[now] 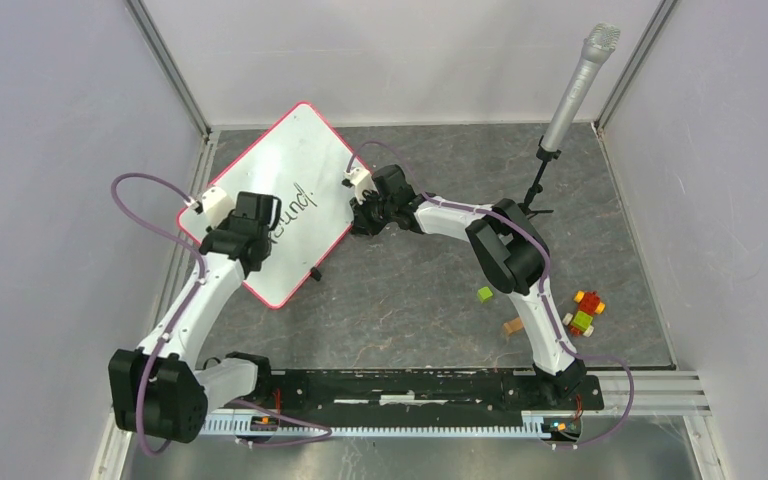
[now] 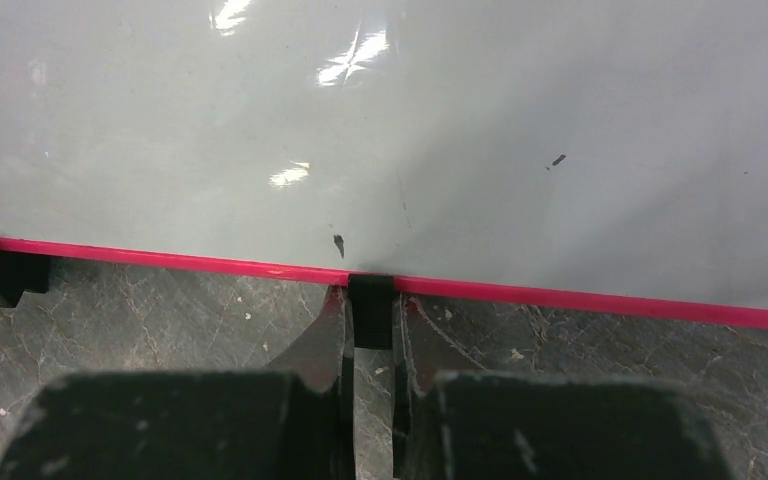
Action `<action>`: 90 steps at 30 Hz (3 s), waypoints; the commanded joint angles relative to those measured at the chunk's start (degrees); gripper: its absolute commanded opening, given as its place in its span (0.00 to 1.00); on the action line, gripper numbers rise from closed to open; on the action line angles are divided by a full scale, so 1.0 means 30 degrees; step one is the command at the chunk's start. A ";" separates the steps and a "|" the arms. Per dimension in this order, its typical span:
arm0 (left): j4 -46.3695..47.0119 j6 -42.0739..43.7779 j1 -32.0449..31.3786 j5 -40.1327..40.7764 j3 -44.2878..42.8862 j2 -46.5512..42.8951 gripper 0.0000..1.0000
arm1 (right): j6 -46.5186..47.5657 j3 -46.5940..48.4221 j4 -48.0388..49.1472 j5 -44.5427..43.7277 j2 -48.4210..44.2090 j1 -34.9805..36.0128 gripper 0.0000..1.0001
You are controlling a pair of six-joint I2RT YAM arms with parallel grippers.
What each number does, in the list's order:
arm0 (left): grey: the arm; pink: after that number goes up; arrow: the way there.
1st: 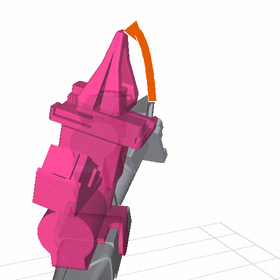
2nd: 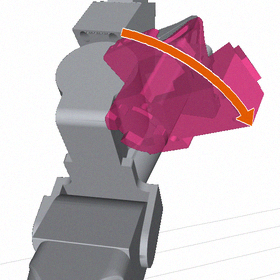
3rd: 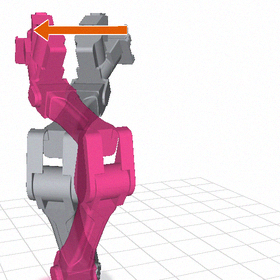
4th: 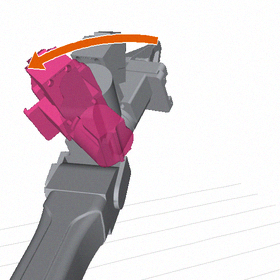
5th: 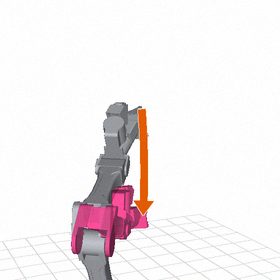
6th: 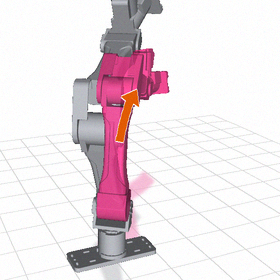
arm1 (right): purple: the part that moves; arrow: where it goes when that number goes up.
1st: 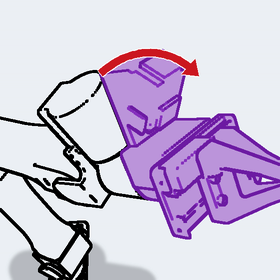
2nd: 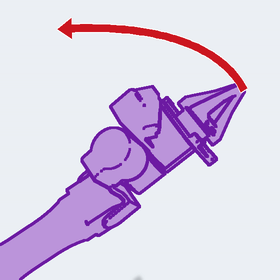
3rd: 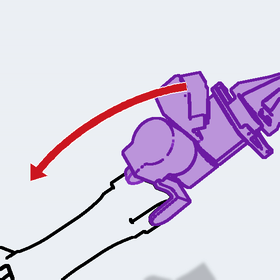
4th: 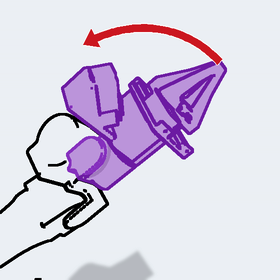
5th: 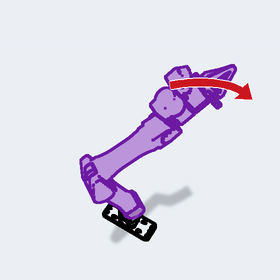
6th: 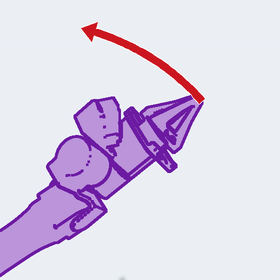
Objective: Erase the whiteboard
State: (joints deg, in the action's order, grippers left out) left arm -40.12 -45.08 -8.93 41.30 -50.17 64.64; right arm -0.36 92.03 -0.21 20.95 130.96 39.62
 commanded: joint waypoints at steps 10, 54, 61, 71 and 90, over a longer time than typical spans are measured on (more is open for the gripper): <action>0.2182 -0.2999 -0.5123 -0.1055 0.1787 0.4769 0.25 | -0.0348 -0.0222 -0.0803 -0.0813 0.0202 -0.0695 0.00; 0.3502 0.1439 -0.4835 -0.2226 -0.2806 0.7771 0.23 | -0.0257 -0.0033 -0.0978 -0.0773 0.0304 -0.0725 0.00; 0.2776 0.2185 -0.2739 -0.0911 -0.3369 0.4687 0.24 | -0.0261 -0.0048 -0.0996 -0.0694 0.0278 -0.0725 0.00; 0.3139 0.2688 -0.1858 0.0238 -0.4059 0.4446 0.26 | -0.0257 -0.0042 -0.0985 -0.0641 0.0235 -0.0725 0.00; 0.3209 0.1828 -0.5657 -0.0805 -0.6108 1.0517 0.23 | -0.0257 -0.0036 -0.1015 -0.0653 0.0264 -0.0809 0.00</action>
State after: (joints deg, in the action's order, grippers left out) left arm -30.30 -39.88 -28.05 36.97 -67.09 96.25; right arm -0.58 92.03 0.23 20.51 131.04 39.09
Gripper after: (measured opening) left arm 0.313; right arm 0.107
